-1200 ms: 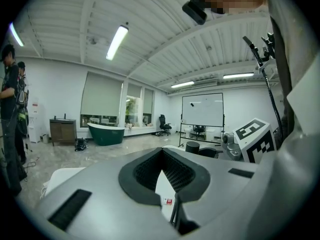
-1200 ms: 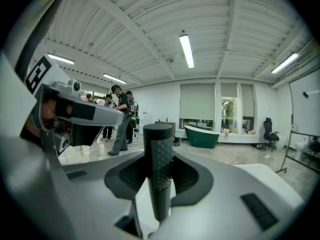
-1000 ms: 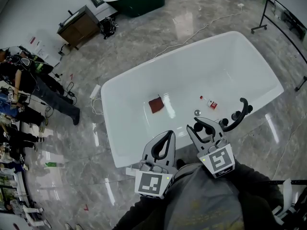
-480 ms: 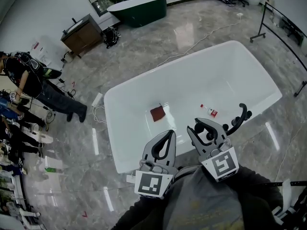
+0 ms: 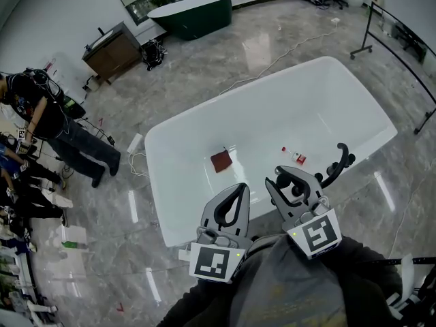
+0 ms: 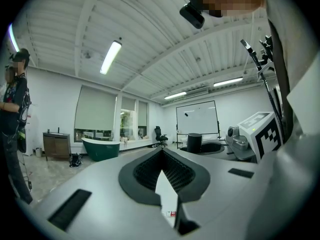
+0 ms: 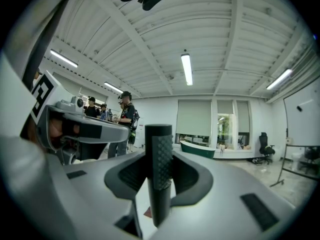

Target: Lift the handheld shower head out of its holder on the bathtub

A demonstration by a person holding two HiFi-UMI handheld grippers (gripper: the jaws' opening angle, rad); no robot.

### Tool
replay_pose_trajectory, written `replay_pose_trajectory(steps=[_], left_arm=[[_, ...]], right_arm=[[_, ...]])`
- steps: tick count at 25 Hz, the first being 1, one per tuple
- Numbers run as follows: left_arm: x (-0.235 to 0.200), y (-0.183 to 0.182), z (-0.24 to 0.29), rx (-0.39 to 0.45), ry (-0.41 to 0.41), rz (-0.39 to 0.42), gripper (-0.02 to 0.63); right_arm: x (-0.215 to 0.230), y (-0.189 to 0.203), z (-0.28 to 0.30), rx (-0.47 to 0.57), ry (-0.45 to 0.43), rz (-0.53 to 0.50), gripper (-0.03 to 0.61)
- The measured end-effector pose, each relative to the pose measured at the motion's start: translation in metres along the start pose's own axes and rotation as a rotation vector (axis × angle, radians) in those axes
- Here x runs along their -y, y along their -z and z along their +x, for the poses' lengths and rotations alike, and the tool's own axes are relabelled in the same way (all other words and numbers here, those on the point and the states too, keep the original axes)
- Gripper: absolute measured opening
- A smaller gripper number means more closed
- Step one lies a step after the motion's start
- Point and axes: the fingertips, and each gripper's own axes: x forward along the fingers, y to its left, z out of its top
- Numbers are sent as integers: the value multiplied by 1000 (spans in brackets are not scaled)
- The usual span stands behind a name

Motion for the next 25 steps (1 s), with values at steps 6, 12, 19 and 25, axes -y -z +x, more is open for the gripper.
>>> replay_pose_trajectory(steps=[6,12,19,25], left_arm=[[5,-1,-17,-5,42,6,2],[20,8,-30,-35,73,19,2],[65,17,-41,-49,67,21,2],[121,10,-58,-69,41,20,2]], right_arm=[[-15,-4,-12,11,52,4,129],[-22,-10,-34,38,99,3,129],[-24,-23,-84,92,102,-29,129],[-24,-56,-146,143,70,-60,129]])
